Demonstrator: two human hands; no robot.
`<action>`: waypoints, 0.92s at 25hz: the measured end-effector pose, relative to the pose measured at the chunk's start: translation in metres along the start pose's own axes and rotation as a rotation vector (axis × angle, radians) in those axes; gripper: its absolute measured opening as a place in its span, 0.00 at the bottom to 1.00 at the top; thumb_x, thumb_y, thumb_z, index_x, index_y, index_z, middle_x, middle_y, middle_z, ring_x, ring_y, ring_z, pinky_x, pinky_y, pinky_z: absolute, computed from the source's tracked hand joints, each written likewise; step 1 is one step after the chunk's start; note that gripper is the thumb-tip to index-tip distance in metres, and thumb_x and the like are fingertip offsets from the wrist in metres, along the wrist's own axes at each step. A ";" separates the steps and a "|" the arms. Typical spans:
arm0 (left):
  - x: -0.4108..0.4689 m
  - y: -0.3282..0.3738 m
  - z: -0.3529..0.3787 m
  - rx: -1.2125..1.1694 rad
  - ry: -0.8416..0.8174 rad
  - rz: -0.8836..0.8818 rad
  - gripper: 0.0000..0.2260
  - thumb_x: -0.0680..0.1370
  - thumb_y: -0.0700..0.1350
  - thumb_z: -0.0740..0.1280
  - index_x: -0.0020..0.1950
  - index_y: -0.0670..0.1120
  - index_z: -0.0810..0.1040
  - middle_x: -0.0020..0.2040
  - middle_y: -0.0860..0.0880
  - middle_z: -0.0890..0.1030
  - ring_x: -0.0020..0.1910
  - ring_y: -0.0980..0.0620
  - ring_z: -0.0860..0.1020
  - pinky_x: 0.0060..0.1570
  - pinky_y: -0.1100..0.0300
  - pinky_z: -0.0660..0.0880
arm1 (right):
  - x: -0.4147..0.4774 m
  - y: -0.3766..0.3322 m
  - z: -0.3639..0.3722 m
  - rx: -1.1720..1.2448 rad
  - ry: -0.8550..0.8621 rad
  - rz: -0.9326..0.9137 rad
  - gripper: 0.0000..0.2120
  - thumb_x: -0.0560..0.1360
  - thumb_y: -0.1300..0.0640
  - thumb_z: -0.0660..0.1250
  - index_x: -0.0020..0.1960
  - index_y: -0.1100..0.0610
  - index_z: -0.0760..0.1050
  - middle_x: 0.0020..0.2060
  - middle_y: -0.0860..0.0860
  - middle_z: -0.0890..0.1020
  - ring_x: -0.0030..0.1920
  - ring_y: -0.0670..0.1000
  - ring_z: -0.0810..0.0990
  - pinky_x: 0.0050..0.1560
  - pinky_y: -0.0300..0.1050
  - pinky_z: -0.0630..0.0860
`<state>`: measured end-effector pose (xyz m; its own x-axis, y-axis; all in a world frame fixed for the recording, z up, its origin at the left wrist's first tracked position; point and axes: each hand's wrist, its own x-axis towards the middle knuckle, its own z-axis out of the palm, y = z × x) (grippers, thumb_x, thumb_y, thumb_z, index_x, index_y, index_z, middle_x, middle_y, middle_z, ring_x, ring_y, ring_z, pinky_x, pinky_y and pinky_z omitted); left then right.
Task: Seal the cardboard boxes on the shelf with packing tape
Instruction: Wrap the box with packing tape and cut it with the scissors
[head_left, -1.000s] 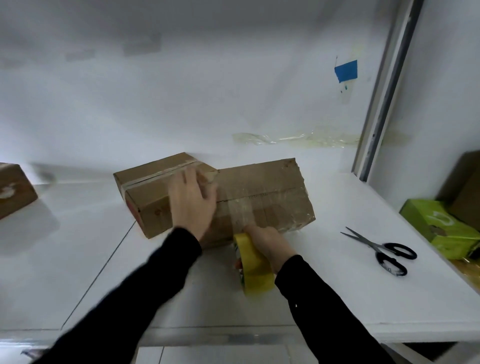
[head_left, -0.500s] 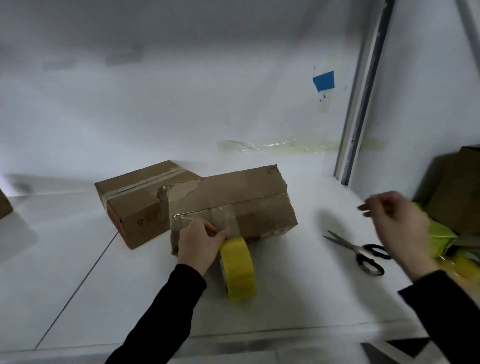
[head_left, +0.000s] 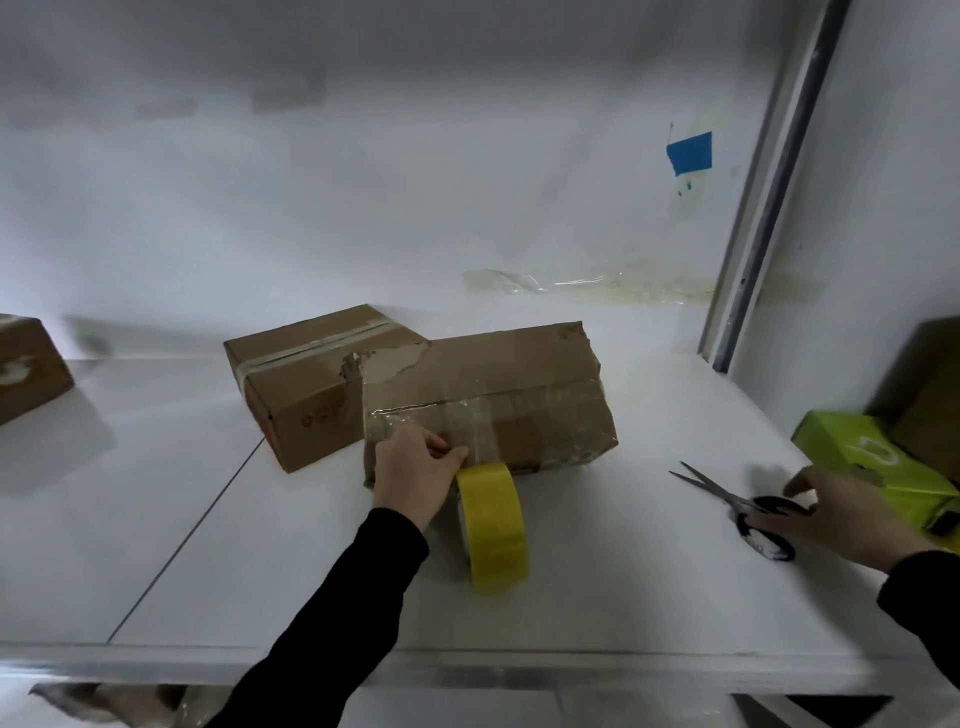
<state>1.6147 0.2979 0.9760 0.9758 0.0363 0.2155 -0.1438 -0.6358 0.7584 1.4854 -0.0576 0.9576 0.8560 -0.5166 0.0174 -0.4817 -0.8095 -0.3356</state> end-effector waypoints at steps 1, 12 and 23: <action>-0.002 0.000 0.000 0.009 0.007 -0.005 0.12 0.73 0.47 0.72 0.49 0.39 0.80 0.46 0.43 0.82 0.50 0.46 0.79 0.48 0.58 0.74 | 0.001 0.002 0.001 -0.069 -0.048 -0.011 0.19 0.65 0.47 0.77 0.44 0.59 0.75 0.45 0.59 0.78 0.43 0.54 0.72 0.34 0.37 0.63; -0.009 0.014 0.003 0.082 0.054 -0.009 0.07 0.76 0.45 0.68 0.46 0.41 0.81 0.45 0.45 0.82 0.43 0.52 0.76 0.42 0.62 0.68 | 0.002 -0.003 -0.045 0.018 -0.437 -0.032 0.15 0.74 0.50 0.68 0.33 0.58 0.80 0.26 0.52 0.80 0.23 0.45 0.72 0.25 0.33 0.67; -0.007 0.000 -0.007 -0.335 -0.215 -0.134 0.14 0.77 0.40 0.66 0.31 0.46 0.78 0.26 0.57 0.80 0.38 0.54 0.78 0.49 0.57 0.73 | 0.041 -0.154 -0.078 0.215 -1.079 -0.333 0.16 0.60 0.43 0.74 0.39 0.54 0.79 0.30 0.51 0.71 0.29 0.49 0.60 0.29 0.38 0.60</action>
<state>1.6062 0.3030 0.9791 0.9966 -0.0825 -0.0051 -0.0241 -0.3493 0.9367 1.5800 0.0245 1.0839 0.6999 0.3063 -0.6452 -0.2479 -0.7430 -0.6216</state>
